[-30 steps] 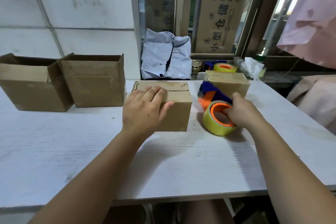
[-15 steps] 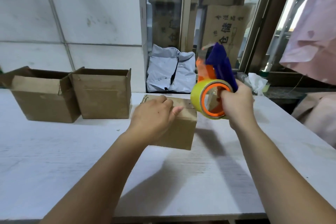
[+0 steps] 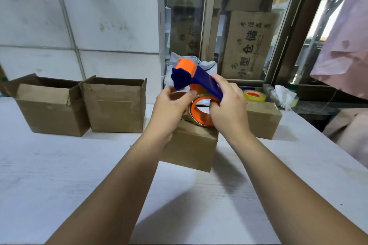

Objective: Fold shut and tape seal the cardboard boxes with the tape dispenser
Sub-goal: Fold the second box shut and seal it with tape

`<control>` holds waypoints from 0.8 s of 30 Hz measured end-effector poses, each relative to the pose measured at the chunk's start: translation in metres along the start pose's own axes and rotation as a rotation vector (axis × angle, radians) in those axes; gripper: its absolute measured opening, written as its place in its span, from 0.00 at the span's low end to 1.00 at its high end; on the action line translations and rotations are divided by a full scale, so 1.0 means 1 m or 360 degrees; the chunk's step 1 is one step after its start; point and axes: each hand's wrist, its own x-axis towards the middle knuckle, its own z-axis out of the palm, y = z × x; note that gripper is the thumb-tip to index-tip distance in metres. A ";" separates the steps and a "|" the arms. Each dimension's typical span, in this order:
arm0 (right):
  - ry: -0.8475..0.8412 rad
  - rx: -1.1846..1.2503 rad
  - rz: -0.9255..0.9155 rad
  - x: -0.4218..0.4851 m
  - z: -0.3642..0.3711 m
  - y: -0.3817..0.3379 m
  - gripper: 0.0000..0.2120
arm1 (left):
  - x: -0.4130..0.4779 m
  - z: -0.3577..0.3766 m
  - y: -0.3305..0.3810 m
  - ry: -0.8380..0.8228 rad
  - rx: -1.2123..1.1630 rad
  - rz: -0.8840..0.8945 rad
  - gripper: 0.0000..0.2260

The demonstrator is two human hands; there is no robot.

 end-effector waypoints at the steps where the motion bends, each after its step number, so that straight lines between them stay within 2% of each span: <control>1: -0.0020 -0.0037 -0.0019 0.000 -0.001 0.000 0.29 | 0.002 0.003 0.000 0.0019 -0.0168 -0.0035 0.17; 4: -0.0060 -0.0120 -0.0045 0.000 -0.003 0.000 0.30 | 0.009 0.007 -0.001 0.0289 -0.0438 -0.0115 0.08; 7: -0.0094 -0.0168 -0.0085 0.001 -0.004 0.001 0.30 | 0.017 -0.002 -0.002 0.0448 -0.0523 -0.0193 0.08; 9: -0.0117 -0.0186 -0.0092 0.002 -0.004 0.001 0.30 | 0.018 -0.012 -0.003 0.0437 -0.0321 -0.0149 0.08; 13: -0.0114 -0.0182 -0.0074 0.001 -0.005 0.000 0.31 | 0.017 -0.033 -0.002 0.0388 0.0421 0.0072 0.08; 16: -0.0186 -0.0106 -0.0005 0.001 -0.006 -0.004 0.31 | 0.017 -0.044 -0.002 0.0347 0.0354 0.0034 0.03; 20: -0.0350 -0.0112 0.0030 0.006 -0.009 -0.011 0.32 | 0.019 -0.051 -0.013 0.0323 0.0202 -0.0066 0.07; 24: -0.0482 -0.0120 0.0108 0.007 -0.010 -0.013 0.33 | 0.021 -0.059 -0.021 0.0360 0.0081 -0.0163 0.06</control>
